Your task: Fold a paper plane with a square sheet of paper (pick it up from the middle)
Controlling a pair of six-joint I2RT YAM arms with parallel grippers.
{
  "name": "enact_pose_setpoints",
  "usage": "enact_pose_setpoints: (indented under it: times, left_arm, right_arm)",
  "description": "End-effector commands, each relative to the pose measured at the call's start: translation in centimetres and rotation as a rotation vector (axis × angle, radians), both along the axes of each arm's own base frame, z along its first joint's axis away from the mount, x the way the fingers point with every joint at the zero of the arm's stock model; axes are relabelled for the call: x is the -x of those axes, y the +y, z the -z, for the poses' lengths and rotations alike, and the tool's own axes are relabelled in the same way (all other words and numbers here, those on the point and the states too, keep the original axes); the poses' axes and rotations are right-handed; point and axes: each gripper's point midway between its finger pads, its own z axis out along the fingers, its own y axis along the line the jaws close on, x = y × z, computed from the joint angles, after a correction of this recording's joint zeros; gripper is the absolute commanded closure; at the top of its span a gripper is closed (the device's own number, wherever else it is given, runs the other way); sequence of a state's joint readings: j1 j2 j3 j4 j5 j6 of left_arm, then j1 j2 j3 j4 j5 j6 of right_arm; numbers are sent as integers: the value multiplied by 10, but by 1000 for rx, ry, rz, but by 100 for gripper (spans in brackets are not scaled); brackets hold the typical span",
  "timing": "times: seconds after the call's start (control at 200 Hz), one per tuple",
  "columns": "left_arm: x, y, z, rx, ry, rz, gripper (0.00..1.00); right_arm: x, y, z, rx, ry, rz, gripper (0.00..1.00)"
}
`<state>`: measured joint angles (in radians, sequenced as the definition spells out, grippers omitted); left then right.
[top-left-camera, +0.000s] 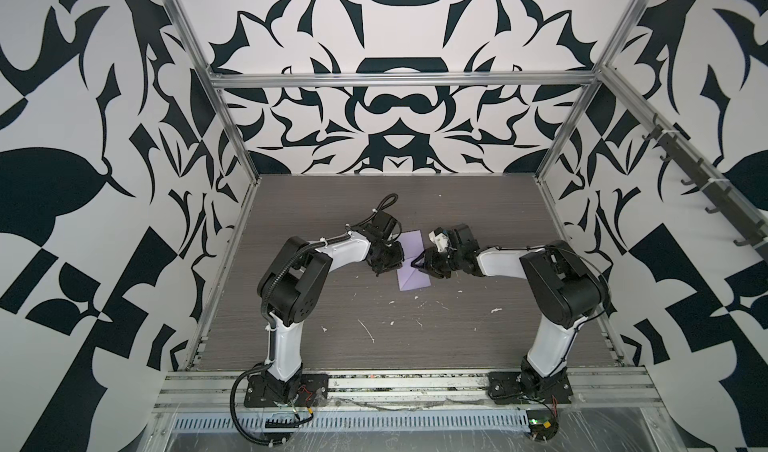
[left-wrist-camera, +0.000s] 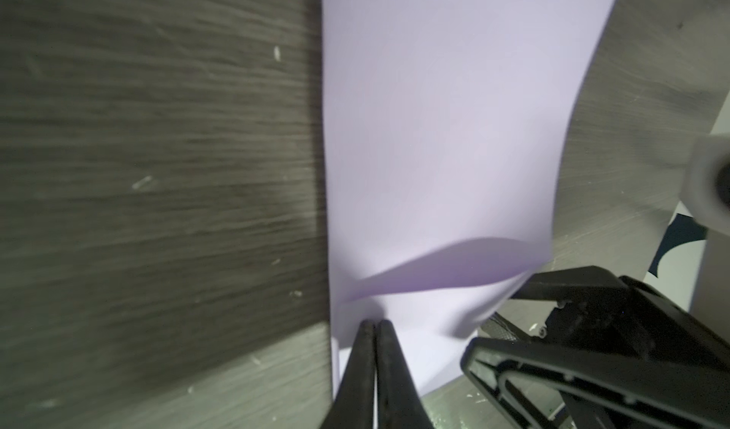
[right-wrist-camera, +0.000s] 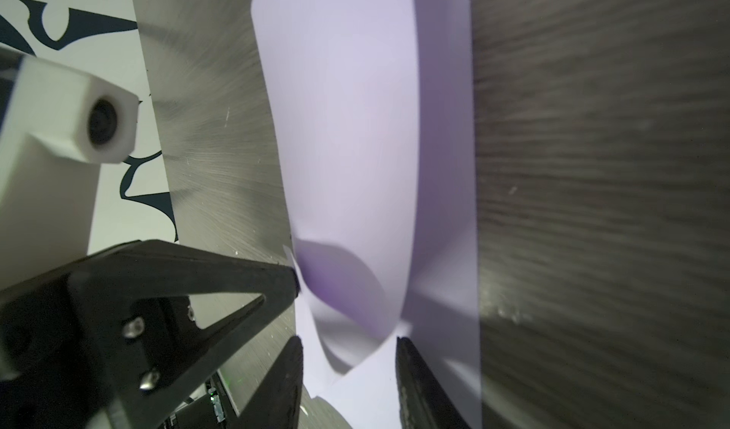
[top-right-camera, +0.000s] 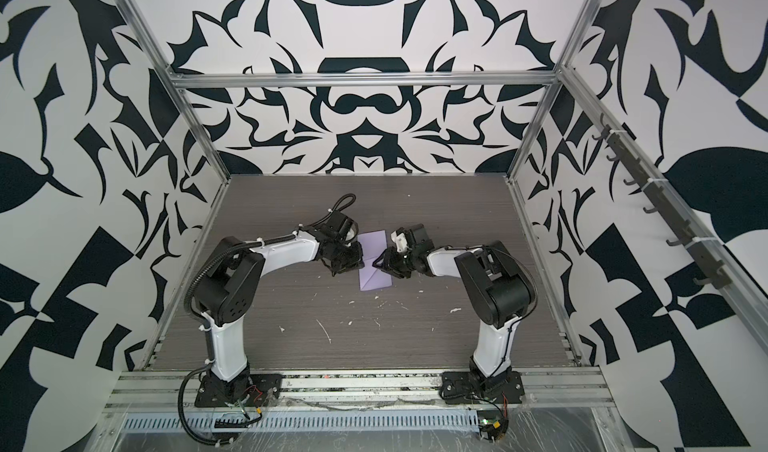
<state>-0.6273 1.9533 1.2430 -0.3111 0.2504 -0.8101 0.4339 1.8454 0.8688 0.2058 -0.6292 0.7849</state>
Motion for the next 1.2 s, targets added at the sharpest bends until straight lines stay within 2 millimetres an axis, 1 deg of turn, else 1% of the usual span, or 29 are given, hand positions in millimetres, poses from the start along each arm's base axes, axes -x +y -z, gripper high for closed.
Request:
enact_pose_setpoints:
  times: [0.0,0.21,0.45,0.485,0.55,0.585,0.655,0.695,0.75,0.81,0.885,0.96,0.99,1.035,1.09,1.16,1.195]
  left_arm:
    - [5,9,15,-36,23,0,92]
    - [5,11,18,-40,26,-1,92]
    - [5,15,15,-40,22,-8,92]
    - [5,16,15,-40,22,-9,92]
    - [3,17,11,-32,12,-15,92]
    - [2,18,7,-26,5,-19,92]
    - [-2,22,-5,-7,-14,-32,92]
    - [-4,25,-13,11,-25,-46,90]
    - [-8,31,-28,54,-48,-72,87]
    - [-12,39,-45,108,-76,-106,80]
    - [-14,50,-66,198,-99,-147,66]
    - [-16,56,-95,331,-133,-171,53]
    - [-16,58,-106,385,-152,-177,46]
    - [-16,59,-123,463,-185,-178,35]
    - [-13,58,-141,531,-224,-169,26]
    - [-8,53,-161,607,-258,-133,18]
    - [-6,49,-171,649,-271,-108,17]
  right_arm:
    - [-12,15,-20,-70,-52,-14,58]
    - [-8,30,-24,-117,-58,-46,66]
    - [-4,38,-19,-146,-55,-37,74]
    - [-4,38,-18,-145,-54,-30,76]
    - [-4,38,-16,-145,-55,-18,80]
    - [-5,38,-17,-147,-61,-11,84]
    - [-8,37,-20,-144,-75,1,91]
    - [-10,36,-25,-147,-94,9,94]
    - [-14,36,-35,-153,-122,18,96]
    - [-19,37,-51,-172,-166,22,97]
    - [-25,38,-78,-206,-230,26,98]
    - [-29,39,-107,-249,-289,34,99]
    - [-31,39,-119,-268,-308,38,99]
    - [-33,39,-135,-302,-329,43,99]
    - [-34,40,-155,-351,-348,45,100]
    - [-34,43,-178,-415,-365,50,100]
    - [-34,44,-190,-450,-372,50,100]
